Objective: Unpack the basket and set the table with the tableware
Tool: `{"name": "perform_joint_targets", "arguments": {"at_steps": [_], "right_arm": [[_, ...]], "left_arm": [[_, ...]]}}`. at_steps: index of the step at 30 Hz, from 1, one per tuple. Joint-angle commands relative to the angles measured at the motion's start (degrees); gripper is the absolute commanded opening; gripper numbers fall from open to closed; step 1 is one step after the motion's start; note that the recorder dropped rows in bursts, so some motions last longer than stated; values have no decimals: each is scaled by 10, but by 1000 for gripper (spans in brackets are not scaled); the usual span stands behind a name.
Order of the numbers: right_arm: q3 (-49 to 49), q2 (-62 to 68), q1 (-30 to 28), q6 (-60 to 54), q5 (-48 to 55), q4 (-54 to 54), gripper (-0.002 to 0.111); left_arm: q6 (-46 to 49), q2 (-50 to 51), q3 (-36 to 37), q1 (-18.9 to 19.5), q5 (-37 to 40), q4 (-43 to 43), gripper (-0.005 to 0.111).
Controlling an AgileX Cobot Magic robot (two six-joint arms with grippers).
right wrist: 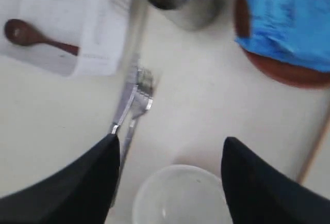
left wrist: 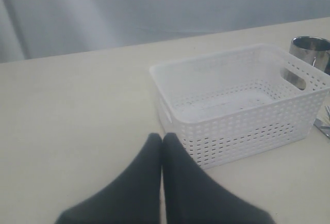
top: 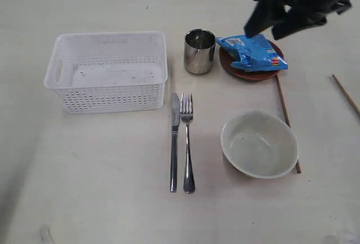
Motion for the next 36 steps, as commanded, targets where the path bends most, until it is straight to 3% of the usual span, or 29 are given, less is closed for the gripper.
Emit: {"name": "perform_joint_targets", "arguments": {"at_steps": [1,6,14,19,22,28,36], "right_arm": [[-78,36,110,-15,7,-15,56],[-173,110,216,-57,13,-41,56],[-269,227,302,-121,26,-64,56],[-362,312,304,16,22,-112,53],[-433,367,304,26,51,-116,47],[-533,439,304,49,80,-150,47],[-568,493,320,38,80,-162,47]], "left_arm": [[0,-2,1,-4,0,0,0],[0,-2,1,-4,0,0,0],[0,-2,1,-4,0,0,0],[0,-2,1,-4,0,0,0],[0,-2,1,-4,0,0,0],[0,-2,1,-4,0,0,0],[0,-2,1,-4,0,0,0]]}}
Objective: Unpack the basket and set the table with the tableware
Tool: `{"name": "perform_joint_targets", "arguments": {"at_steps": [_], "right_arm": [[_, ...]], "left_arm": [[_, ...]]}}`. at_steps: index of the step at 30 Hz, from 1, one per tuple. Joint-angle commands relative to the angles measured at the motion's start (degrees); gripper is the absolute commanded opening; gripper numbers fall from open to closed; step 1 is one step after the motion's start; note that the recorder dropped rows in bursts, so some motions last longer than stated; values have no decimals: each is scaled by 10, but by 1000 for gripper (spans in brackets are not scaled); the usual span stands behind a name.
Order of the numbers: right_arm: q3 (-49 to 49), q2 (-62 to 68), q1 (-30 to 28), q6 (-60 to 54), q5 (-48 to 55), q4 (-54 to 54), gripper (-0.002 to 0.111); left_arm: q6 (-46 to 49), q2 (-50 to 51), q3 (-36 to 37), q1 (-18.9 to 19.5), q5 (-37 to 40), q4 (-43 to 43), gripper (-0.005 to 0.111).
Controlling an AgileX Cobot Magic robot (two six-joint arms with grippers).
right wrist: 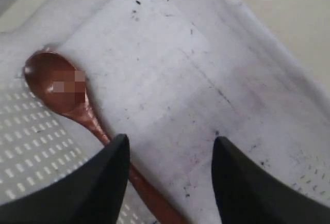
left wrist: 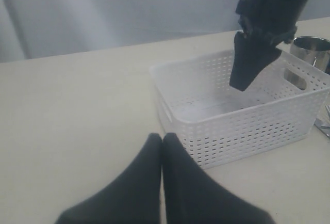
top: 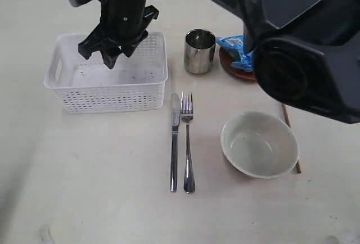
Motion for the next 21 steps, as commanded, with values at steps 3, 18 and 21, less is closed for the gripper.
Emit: {"name": "perform_joint_targets", "arguments": {"at_steps": [3,18,21], "right_arm": [[-7,9,21,-17,7,0,47],[-17,-101,-34,246,7,-78,48],[62,-136,-43,251,7,-77,48]], "left_arm": [[0,-2,1,-4,0,0,0],[0,-2,1,-4,0,0,0],[0,-2,1,-4,0,0,0]]}}
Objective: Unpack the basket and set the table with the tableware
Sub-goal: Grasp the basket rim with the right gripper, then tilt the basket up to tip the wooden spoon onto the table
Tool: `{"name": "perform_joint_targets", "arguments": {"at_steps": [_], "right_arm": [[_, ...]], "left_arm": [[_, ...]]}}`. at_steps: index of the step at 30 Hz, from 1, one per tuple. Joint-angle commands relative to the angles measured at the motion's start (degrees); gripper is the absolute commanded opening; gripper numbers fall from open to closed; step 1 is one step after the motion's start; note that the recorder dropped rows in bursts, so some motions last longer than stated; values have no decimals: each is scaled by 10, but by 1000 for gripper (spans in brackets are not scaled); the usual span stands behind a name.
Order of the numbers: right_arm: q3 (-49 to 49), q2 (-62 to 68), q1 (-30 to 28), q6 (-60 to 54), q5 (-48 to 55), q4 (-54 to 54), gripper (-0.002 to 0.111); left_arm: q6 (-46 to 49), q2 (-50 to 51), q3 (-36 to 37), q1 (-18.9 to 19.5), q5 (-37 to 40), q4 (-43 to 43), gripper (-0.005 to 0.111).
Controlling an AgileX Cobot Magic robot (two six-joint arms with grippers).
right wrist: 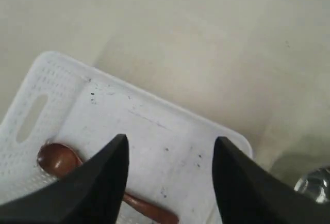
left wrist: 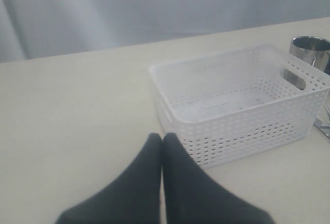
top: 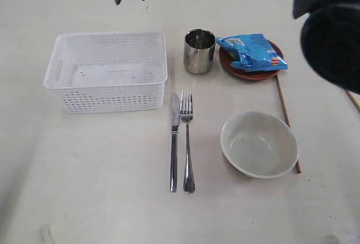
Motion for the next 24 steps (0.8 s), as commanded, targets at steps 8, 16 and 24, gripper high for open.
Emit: {"name": "perform_joint_targets", "arguments": {"at_steps": [8,16,24], "right_arm": [[240,-81,-19,25,3,9,48],[250,-38,-17,53,-2,2,48],[250,-19,-17,47,-108,13,19]], "left_arm": [[0,-2,1,-4,0,0,0],[0,-2,1,-4,0,0,0],[0,-2,1,-4,0,0,0]]}}
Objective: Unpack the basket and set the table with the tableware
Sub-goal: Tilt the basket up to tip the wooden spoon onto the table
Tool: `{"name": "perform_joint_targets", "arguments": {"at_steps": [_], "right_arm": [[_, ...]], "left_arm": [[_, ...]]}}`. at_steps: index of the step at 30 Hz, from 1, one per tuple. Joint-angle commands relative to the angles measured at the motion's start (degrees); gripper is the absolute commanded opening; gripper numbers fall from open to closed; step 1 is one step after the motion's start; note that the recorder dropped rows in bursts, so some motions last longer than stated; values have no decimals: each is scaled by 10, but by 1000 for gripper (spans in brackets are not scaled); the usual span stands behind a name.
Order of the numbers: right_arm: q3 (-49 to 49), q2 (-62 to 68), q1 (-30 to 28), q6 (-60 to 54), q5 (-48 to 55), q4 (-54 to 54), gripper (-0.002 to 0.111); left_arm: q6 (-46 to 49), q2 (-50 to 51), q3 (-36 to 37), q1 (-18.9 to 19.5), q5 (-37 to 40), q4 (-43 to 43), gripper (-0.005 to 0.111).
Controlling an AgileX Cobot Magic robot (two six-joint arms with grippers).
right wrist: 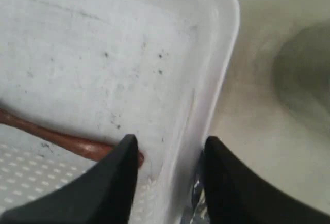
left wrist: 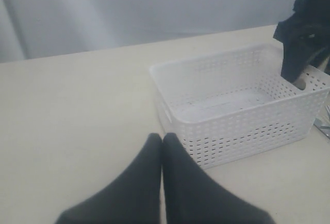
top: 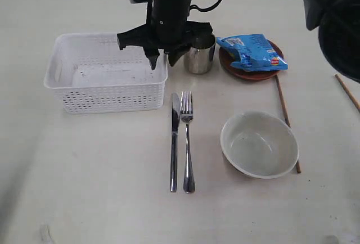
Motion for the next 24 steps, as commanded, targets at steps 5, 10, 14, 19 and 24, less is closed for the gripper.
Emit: {"name": "perform_joint_targets", "arguments": {"at_steps": [5,10,14,19,24], "right_arm": [[0,8,-1,-17,-59,9,0],[-7,-18,-1,-22,-83,-1,0],[-8,-43,8,-11,-100,-63,0],[-8,-76,50,59,-87,-270,0],[-8,-91,107,116,-75,-461,0]], "left_arm": [[0,-2,1,-4,0,0,0],[0,-2,1,-4,0,0,0],[0,-2,1,-4,0,0,0],[0,-2,1,-4,0,0,0],[0,-2,1,-4,0,0,0]]}}
